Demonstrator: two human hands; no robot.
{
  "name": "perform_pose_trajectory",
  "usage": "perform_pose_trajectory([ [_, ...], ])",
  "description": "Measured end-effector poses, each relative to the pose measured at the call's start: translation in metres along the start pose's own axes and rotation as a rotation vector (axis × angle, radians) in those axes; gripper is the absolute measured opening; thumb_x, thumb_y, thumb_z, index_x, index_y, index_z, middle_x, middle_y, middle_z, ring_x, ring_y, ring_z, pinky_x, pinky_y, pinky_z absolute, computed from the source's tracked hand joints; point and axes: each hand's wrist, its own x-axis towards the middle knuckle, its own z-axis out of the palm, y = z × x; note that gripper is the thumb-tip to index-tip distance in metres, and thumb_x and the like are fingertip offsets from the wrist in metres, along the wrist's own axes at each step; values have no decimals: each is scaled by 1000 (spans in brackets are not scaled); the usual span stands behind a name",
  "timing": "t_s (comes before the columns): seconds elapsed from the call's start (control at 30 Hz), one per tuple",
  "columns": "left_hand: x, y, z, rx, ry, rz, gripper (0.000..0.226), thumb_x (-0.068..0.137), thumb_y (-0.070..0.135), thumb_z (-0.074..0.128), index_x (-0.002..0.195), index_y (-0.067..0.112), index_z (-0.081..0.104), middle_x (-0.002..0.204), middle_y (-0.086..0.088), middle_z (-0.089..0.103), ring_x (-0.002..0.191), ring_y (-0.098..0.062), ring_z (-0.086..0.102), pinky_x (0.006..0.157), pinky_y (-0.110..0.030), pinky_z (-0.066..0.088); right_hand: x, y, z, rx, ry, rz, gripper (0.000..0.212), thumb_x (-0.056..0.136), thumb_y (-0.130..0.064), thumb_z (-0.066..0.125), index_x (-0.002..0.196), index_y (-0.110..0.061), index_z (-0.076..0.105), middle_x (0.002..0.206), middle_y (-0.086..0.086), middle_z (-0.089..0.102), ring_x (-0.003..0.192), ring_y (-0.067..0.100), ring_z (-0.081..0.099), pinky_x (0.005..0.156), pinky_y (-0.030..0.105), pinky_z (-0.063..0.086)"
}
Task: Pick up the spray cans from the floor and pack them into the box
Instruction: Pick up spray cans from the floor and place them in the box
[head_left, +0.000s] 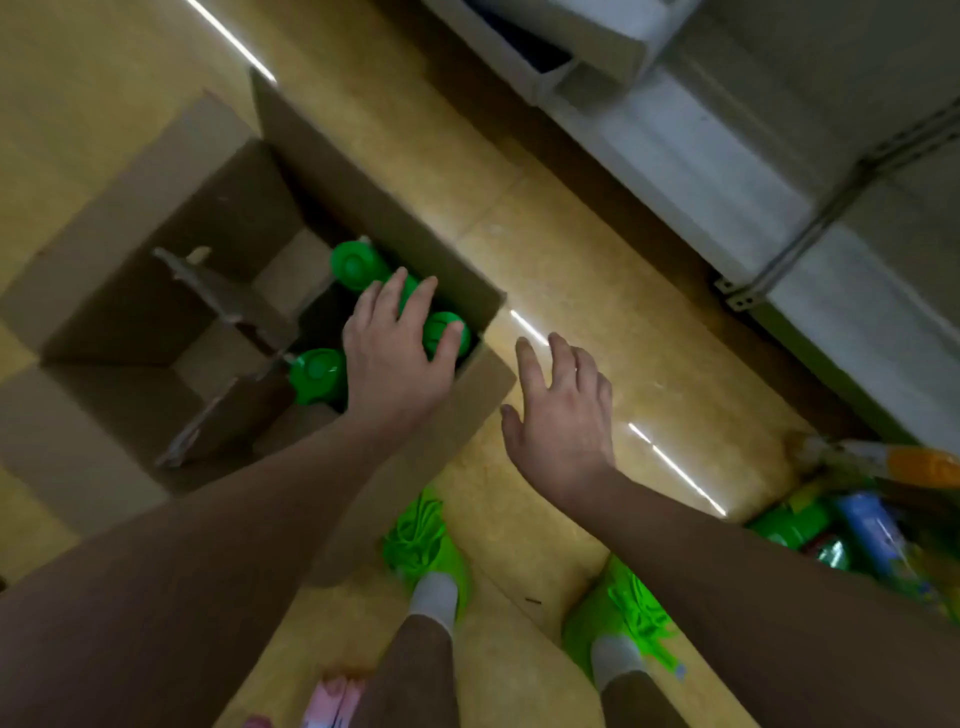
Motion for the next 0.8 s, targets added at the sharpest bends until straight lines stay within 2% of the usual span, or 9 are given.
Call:
perform_pose_trajectory([
  [0.2,-28,89,58,38,-187,209,61,93,54,48,145,24,49,157,-8,38,145,-33,28,115,-50,27,-51,112,14,68,5,353,77,92,-42,56,156,-18,20,157,19,25,140,38,25,110,51,30],
  [0.4,-60,166,121,58,-365,370,67,91,59,43,148,23,46,158,-8,37,146,-32,28,117,-48,27,-122,205,47,161,-2,679,79,90,-42,60,156,-18,23,155,20,28,137,40,29,107,51,32],
  [0.57,-87,223,171,129,-505,506,69,92,61,38,152,27,37,162,-3,29,149,-27,22,119,-45,22,-178,258,79,255,-4,889,81,89,-44,61,156,-18,22,153,20,29,136,40,31,106,50,33],
  [0.67,-105,254,206,132,-554,530,72,90,62,42,152,26,38,159,-5,34,147,-26,26,119,-45,25,-205,281,98,326,21,1024,81,87,-43,64,154,-16,28,151,21,33,135,41,34,105,52,34],
  [0.8,-130,296,250,39,-601,494,74,89,56,60,151,22,40,156,-7,39,145,-25,30,118,-40,27,-232,319,118,371,59,1145,83,83,-39,68,153,-16,30,147,22,37,130,42,37,103,54,37],
])
